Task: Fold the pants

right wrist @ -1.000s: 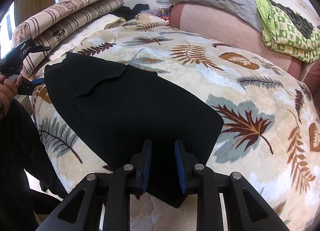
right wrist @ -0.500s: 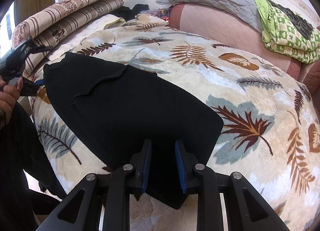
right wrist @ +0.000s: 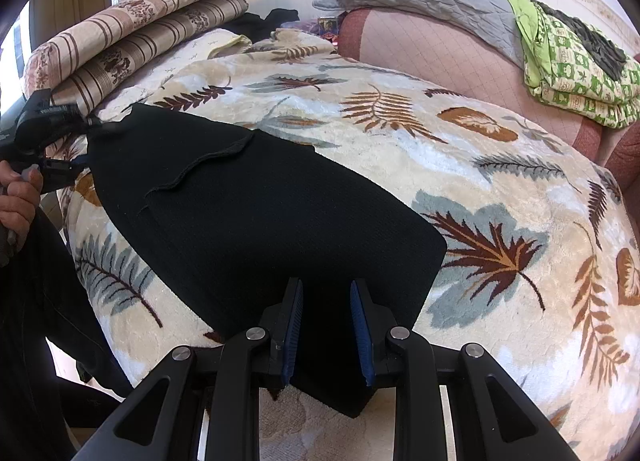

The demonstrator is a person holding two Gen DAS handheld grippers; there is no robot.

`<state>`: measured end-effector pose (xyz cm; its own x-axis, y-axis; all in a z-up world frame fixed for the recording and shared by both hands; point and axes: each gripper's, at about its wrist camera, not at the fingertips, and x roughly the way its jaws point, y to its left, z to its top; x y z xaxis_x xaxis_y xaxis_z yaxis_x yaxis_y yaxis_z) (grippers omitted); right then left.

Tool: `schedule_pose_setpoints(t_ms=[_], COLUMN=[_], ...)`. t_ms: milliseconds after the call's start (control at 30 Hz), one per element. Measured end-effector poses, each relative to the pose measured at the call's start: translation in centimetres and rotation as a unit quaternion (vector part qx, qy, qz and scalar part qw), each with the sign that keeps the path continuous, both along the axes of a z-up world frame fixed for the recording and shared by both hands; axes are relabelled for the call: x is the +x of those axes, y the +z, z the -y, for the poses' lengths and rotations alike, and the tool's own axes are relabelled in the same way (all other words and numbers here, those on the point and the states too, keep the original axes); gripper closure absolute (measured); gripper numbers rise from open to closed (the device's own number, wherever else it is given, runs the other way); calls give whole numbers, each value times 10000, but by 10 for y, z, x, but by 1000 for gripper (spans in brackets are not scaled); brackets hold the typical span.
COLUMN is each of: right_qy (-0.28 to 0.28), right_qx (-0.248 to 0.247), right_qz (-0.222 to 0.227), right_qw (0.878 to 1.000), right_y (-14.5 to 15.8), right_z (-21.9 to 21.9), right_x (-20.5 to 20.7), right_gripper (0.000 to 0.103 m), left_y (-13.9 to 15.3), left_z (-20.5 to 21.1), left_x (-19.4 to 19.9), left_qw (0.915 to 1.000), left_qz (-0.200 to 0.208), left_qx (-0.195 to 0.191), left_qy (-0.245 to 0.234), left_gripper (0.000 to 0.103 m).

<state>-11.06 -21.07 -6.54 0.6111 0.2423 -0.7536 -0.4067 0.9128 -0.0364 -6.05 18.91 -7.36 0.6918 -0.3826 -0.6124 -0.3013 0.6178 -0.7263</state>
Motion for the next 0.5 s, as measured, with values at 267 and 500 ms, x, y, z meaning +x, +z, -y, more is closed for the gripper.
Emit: schedule_pose_setpoints(t_ms=[267,500], right_qy=[-5,38], right_qx=[69,508], right_qz=[-33,-213], right_qw=[10000,9985], right_y=[0,11], right_z=[2,11], right_x=[0,2], right_gripper=[80,80], left_y=[33,64], left_z=[42,117], left_x=[-15,-40], left_qw=[9789,8944], left_qz=[617,1786], left_qx=[1939,3990], left_qy=[-174,-944], left_gripper=[87,87])
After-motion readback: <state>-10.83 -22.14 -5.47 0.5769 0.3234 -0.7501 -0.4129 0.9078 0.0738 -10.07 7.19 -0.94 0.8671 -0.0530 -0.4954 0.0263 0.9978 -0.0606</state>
